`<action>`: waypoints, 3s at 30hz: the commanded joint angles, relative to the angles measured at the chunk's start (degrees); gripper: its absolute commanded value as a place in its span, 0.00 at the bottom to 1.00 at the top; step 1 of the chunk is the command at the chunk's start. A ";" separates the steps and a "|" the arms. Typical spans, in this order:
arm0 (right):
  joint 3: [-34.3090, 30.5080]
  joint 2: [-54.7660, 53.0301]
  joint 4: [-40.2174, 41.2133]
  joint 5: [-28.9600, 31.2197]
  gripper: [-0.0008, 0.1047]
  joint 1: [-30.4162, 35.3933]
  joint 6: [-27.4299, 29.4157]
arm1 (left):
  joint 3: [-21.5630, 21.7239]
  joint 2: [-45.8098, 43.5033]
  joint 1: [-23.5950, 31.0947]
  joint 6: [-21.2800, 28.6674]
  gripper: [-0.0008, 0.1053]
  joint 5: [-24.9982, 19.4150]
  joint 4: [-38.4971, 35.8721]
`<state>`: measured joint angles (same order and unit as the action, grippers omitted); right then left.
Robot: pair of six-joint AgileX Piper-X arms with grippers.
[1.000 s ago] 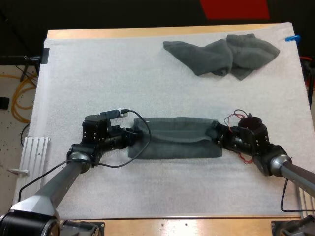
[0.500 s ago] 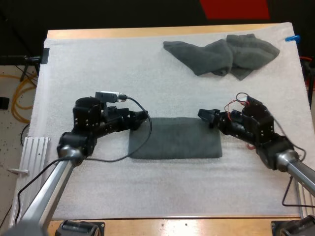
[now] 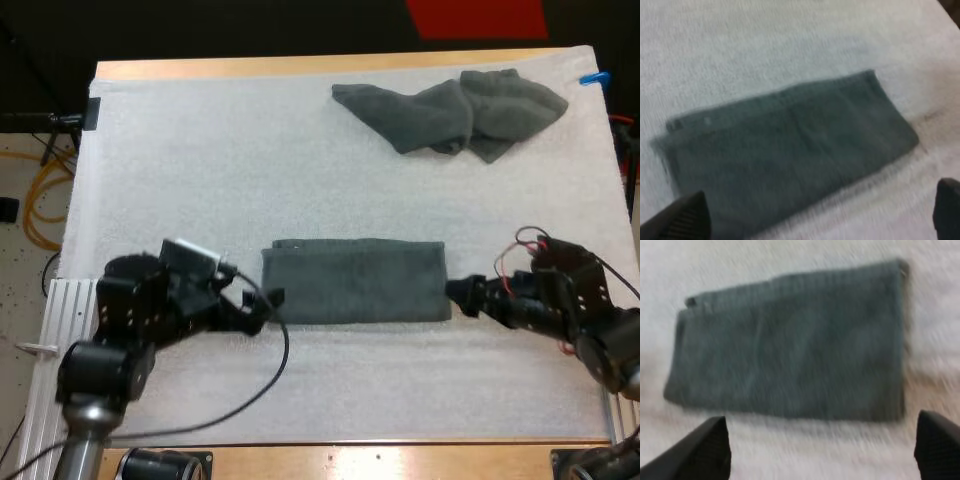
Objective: Pick towel from pile fold and stack
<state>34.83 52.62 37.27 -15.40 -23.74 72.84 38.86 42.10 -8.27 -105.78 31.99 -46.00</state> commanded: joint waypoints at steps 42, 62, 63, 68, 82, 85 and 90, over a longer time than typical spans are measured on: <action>5.60 42.17 -21.43 -19.56 0.02 4.14 1.07 | 0.39 -5.16 -0.18 -0.68 0.83 3.79 -9.30; 14.07 24.24 11.17 20.95 0.01 3.40 21.77 | 0.39 -5.16 -0.18 -0.68 0.83 3.79 -9.30; 14.07 24.30 10.61 16.59 0.01 2.97 19.16 | 0.39 -5.16 -0.18 -0.68 0.83 3.79 -9.30; 14.07 25.50 4.27 6.19 0.01 -0.81 9.40 | 0.39 -5.16 -0.18 -0.68 0.83 3.79 -9.30; 14.07 33.36 -12.18 -2.87 0.01 -9.88 -2.42 | 0.39 -5.16 -0.18 -0.68 0.83 3.79 -9.30; 14.07 33.35 -12.18 -2.87 0.10 -9.85 -2.22 | 0.39 -5.16 -0.18 -0.68 0.83 3.79 -9.30; 14.07 33.35 -13.38 -5.02 0.54 -9.76 -2.20 | 0.39 -5.16 -0.18 -0.68 0.83 3.79 -9.30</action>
<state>48.40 86.18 24.54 -19.39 -33.53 70.72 38.86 37.17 -8.27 -106.16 35.34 -55.22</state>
